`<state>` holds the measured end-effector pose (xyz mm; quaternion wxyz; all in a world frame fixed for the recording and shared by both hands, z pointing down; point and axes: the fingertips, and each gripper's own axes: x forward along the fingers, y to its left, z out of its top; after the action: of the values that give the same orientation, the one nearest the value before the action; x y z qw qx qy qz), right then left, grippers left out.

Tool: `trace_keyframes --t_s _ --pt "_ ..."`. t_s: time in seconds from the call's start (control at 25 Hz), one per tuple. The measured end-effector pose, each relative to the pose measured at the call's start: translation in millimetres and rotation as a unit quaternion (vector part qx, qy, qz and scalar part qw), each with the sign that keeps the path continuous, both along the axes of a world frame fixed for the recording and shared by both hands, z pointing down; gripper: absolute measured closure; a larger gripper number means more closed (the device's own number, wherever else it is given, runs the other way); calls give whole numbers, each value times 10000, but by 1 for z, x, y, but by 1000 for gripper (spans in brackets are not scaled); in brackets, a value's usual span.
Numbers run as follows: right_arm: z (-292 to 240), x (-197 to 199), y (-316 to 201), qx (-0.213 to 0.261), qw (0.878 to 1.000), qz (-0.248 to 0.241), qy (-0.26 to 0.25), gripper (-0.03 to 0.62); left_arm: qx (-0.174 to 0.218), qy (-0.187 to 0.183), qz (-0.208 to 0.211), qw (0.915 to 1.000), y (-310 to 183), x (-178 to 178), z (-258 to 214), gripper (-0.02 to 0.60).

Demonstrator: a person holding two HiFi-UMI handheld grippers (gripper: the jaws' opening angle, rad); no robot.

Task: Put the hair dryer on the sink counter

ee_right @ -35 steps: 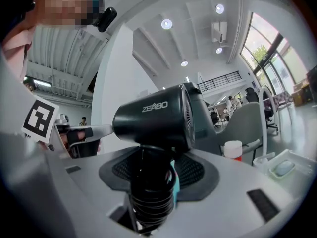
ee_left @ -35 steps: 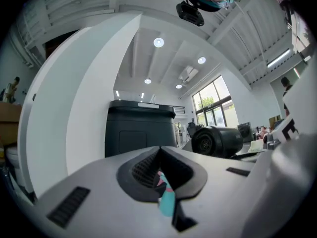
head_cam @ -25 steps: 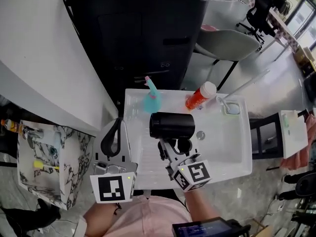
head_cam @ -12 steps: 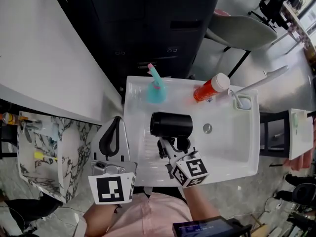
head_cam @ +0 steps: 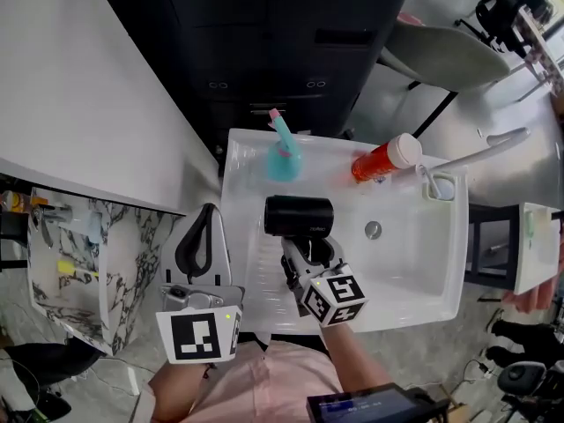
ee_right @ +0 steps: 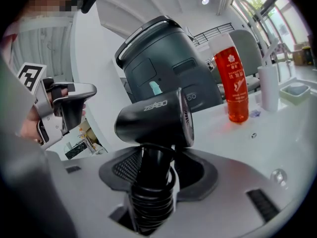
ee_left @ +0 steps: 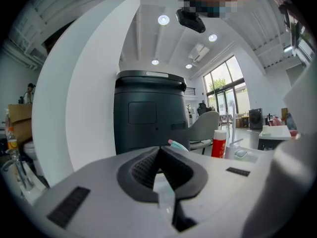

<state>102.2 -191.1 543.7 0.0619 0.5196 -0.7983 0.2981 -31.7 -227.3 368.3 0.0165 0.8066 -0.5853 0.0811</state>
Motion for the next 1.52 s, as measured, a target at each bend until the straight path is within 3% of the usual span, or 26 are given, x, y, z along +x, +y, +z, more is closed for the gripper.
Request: trace_keyframes --t_s 0.32,0.64,1.08,1.28,1.4,1.52 --pt "28 -8 -10 -511 9986 -59 -130 382 -99 9 -123 9999 -14 -7 7 572" --pt "63 -11 -14 -1338 9903 44 -370 381 -173 28 -215 9996 -27 -16 15 572" --pt "98 -6 -21 -2796 9579 488 -427 378 -193 116 -259 9994 -41 -26 15 572" --pt "102 -9 -25 -3176 9450 554 -553 375 -228 197 -277 9992 -42 -33 15 571" --pt "99 -20 -29 -3362 9390 309 -653 294 -183 246 -281 9991 -43 -36 12 571" --pt "98 -34 -27 -3507 9357 -101 -382 182 -154 299 -294 9990 -40 -38 8 571"
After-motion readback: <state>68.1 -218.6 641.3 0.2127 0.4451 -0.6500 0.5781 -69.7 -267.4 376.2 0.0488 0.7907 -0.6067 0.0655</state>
